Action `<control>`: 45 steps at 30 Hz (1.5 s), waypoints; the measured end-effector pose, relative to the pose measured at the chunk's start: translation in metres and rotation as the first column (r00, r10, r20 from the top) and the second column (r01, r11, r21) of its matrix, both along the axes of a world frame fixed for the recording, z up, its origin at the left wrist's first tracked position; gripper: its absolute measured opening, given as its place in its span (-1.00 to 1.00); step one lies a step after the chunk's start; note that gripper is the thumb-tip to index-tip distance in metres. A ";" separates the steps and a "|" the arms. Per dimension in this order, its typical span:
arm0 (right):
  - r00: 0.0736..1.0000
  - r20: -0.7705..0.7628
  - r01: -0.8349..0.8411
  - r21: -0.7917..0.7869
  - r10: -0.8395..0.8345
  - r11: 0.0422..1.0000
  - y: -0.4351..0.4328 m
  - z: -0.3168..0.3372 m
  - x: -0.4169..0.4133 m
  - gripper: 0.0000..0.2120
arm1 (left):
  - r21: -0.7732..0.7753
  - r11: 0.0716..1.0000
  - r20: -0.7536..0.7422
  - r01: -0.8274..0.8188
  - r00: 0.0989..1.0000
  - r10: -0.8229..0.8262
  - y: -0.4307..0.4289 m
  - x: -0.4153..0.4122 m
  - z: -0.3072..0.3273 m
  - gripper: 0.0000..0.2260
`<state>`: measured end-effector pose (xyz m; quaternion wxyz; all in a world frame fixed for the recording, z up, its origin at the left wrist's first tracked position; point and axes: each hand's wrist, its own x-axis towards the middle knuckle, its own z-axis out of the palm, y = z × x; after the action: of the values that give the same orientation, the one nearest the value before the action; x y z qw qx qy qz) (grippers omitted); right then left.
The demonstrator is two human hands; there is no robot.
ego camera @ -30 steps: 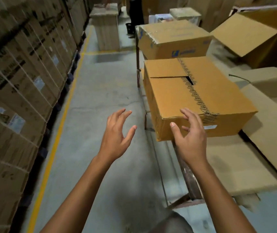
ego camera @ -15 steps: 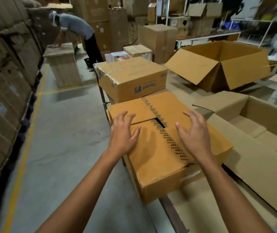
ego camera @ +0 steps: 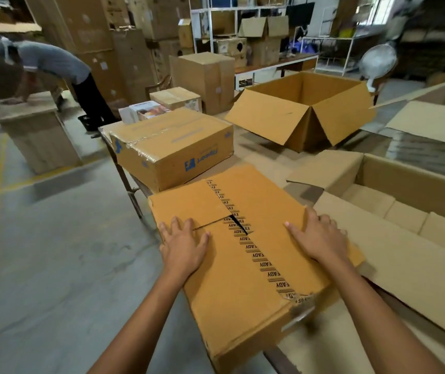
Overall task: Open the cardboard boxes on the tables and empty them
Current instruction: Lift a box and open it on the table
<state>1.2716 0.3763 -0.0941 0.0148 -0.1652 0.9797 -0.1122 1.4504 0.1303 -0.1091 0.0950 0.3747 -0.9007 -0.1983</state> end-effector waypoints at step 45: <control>0.374 0.924 0.774 -0.356 -0.076 -0.524 -0.036 -0.070 0.229 -0.35 | -0.006 0.555 0.196 0.832 0.546 -0.815 0.048 0.019 0.025 -0.43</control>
<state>1.5008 0.3406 -0.1637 0.0714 0.4402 0.4129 -0.7941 1.4694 0.1782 -0.0840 -0.0680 -0.0813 -0.9841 -0.1424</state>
